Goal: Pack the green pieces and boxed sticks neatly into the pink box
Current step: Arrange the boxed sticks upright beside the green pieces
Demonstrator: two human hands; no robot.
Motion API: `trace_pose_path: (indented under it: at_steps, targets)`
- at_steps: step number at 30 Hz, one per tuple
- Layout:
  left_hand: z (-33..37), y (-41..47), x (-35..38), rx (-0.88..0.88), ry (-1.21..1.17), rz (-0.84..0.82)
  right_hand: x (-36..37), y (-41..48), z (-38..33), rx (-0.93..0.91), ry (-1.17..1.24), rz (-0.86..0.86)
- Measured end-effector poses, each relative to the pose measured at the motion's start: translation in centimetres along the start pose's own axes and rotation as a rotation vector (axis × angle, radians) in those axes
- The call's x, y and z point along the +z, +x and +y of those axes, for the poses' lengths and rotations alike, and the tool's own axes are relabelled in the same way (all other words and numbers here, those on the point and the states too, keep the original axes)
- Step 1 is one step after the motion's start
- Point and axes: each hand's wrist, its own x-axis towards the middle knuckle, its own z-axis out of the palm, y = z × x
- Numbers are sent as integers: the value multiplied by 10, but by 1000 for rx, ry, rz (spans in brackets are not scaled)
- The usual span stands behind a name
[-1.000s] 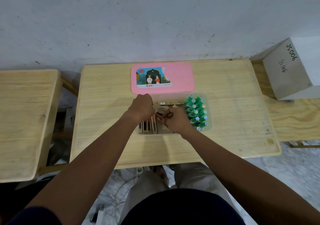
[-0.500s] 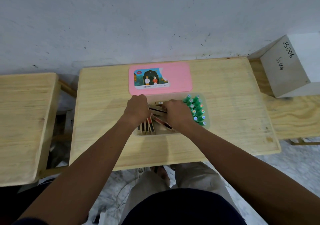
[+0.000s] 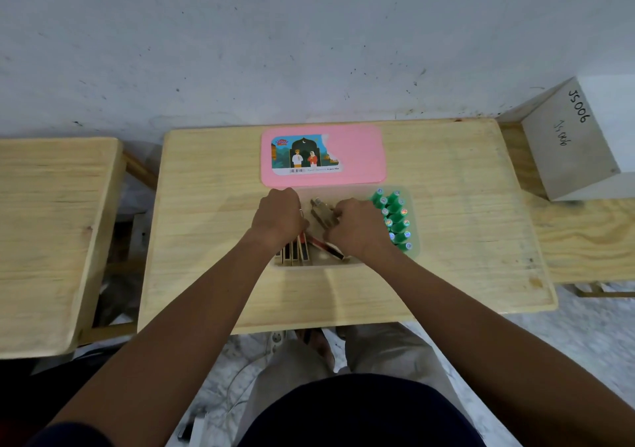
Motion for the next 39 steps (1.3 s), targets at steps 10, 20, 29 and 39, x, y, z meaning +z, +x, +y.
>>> trace_pose_path:
  at_steps: [10, 20, 29, 39]
  targets:
    - [4, 7, -5, 21, -12, -41, 6, -13, 7, -130, -254, 90]
    - [-4, 8, -8, 18, -5, -52, 13, -9, -24, -239, -422, -15]
    - [-1, 11, -2, 79, -13, -51, 19, -1, -10, -116, -101, 94]
    - [-4, 16, 13, 264, 198, -69, 20, -12, -6, -19, -90, 56]
